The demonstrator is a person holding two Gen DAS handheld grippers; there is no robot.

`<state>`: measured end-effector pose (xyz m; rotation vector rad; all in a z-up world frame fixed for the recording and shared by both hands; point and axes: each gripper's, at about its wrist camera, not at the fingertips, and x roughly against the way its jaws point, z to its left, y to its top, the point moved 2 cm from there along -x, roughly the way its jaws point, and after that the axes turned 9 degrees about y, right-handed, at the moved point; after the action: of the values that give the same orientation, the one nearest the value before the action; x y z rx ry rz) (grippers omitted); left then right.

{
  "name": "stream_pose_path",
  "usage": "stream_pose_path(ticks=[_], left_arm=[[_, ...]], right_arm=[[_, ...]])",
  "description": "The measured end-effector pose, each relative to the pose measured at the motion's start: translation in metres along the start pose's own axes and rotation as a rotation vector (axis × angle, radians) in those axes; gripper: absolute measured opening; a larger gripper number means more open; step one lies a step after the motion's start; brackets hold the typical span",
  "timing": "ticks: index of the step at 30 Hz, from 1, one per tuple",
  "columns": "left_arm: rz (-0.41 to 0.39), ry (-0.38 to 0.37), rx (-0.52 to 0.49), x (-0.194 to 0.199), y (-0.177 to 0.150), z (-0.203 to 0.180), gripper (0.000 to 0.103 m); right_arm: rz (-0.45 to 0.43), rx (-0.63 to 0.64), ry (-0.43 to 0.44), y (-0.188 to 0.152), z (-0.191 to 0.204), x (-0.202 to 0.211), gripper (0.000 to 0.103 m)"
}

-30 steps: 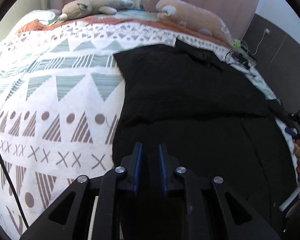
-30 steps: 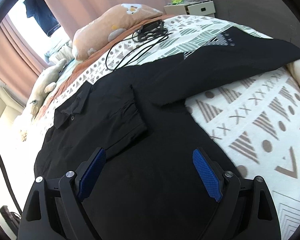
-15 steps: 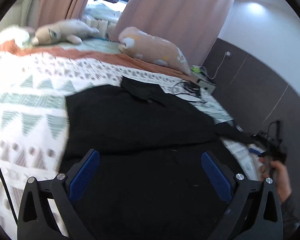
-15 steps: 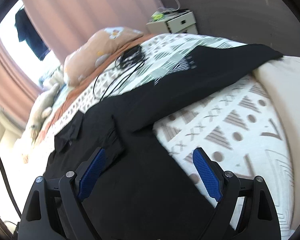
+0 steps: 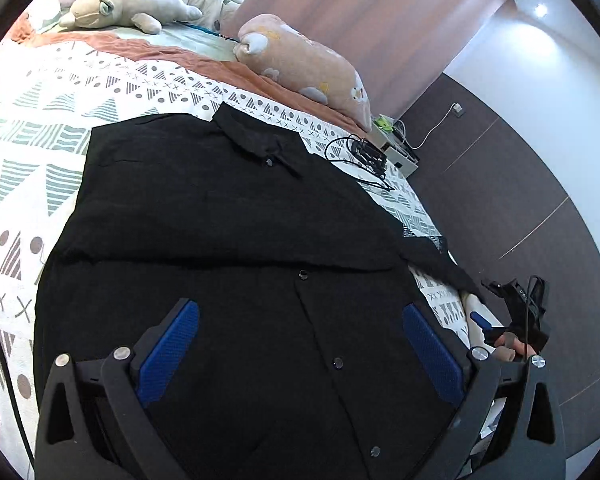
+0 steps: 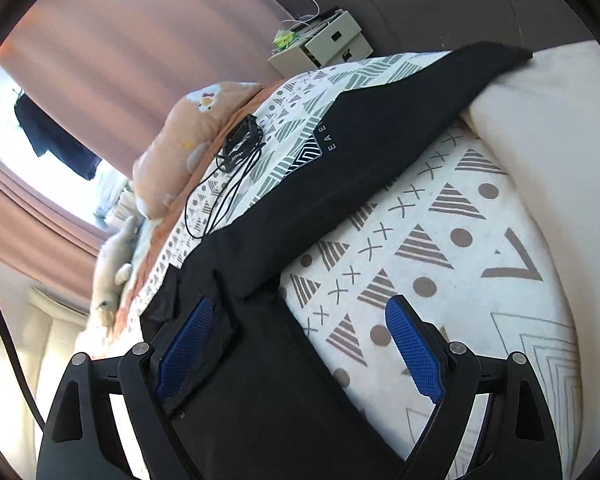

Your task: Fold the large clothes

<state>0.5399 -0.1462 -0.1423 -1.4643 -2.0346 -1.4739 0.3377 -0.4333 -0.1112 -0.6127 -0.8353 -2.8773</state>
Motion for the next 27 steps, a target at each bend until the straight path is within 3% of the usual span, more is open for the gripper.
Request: stream_pose_path(ticks=[5,8,11,14,17,22,27], left_arm=[[-0.009,0.059,-0.036,-0.004,-0.001,-0.017,0.103],[0.004,0.029,-0.038,-0.010,0.002,-0.023,0.103],[-0.001,0.085,-0.071,-0.015,0.004,-0.031,0.103],[-0.015,0.092,-0.064,-0.019,0.006,-0.032,0.103],[-0.003,0.133,-0.051,-0.024,0.009,-0.028,0.103],[-0.029,0.276,-0.027,-0.022,0.014,0.000,0.103],[-0.063,0.292,0.041,-0.014,0.017,0.030,0.103]], right_arm=[[-0.021,0.046,-0.031,0.013,-0.012,-0.012,0.087],[-0.023,0.045,-0.041,0.022,-0.019,-0.026,0.077],[-0.019,0.027,-0.036,0.033,-0.027,-0.042,0.072],[-0.020,0.028,-0.038,0.044,-0.035,-0.061,0.069],[-0.001,0.028,-0.049,0.057,-0.045,-0.079,0.059],[-0.007,-0.012,-0.057,0.081,-0.063,-0.100,0.059],[-0.032,-0.068,-0.044,0.090,-0.076,-0.113,0.055]])
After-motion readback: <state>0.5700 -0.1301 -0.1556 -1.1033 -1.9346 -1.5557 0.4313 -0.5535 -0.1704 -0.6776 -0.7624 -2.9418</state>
